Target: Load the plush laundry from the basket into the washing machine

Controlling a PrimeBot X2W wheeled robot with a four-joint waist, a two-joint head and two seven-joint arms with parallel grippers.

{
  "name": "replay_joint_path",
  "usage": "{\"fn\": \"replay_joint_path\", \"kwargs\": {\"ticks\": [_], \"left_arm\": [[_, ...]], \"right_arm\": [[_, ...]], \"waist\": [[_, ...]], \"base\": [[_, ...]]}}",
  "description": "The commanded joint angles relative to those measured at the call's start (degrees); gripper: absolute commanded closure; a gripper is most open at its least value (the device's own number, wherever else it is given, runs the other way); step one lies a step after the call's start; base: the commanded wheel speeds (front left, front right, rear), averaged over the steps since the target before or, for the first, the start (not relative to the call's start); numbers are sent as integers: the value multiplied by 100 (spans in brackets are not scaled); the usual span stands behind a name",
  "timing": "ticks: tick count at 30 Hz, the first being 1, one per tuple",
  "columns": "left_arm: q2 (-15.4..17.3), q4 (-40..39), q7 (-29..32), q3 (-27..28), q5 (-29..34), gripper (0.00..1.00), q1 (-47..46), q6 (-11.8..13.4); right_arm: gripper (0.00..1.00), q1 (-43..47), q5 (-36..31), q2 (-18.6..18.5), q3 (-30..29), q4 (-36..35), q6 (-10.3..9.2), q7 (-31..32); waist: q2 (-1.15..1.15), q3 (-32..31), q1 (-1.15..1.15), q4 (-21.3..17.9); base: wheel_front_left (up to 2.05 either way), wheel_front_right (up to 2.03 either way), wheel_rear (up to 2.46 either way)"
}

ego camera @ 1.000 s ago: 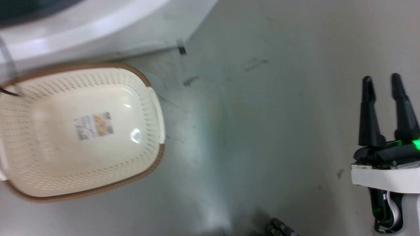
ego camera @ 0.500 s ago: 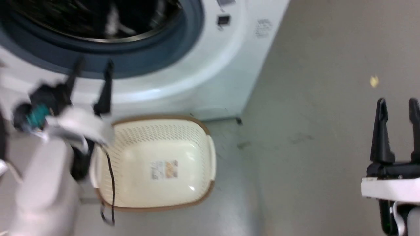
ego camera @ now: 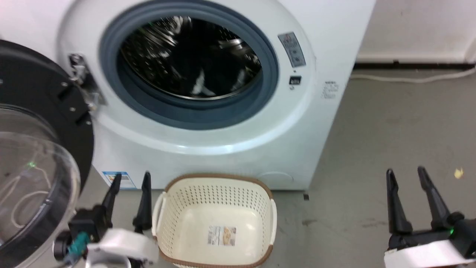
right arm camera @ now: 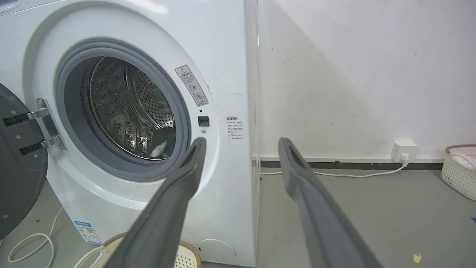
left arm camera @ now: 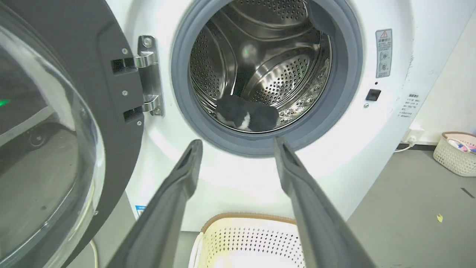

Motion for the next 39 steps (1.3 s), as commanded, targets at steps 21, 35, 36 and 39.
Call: {"fn": "replay_joint_path", "kwargs": {"ticks": [21, 35, 36, 39], "left_arm": [[-607, -266, 6, 337, 687, 100, 906, -23], [-625, -364, 166, 344, 814, 100, 878, 11], [-626, -372, 178, 345, 824, 100, 876, 13], [-630, -393, 213, 348, 852, 100, 870, 21]], "right_arm": [[100, 322, -34, 0, 244, 350, 0, 5], [100, 272, -113, 0, 269, 346, 1, 166], [100, 269, -118, 0, 270, 346, 0, 178], [100, 258, -136, 0, 275, 345, 0, 213]], "waist": [[0, -329, 2, 336], [0, -332, 2, 324], [0, -332, 2, 324], [0, -332, 2, 321]], "base": [[0, 0, 0], [0, 0, 0], [0, 0, 0], [0, 0, 0]]}}
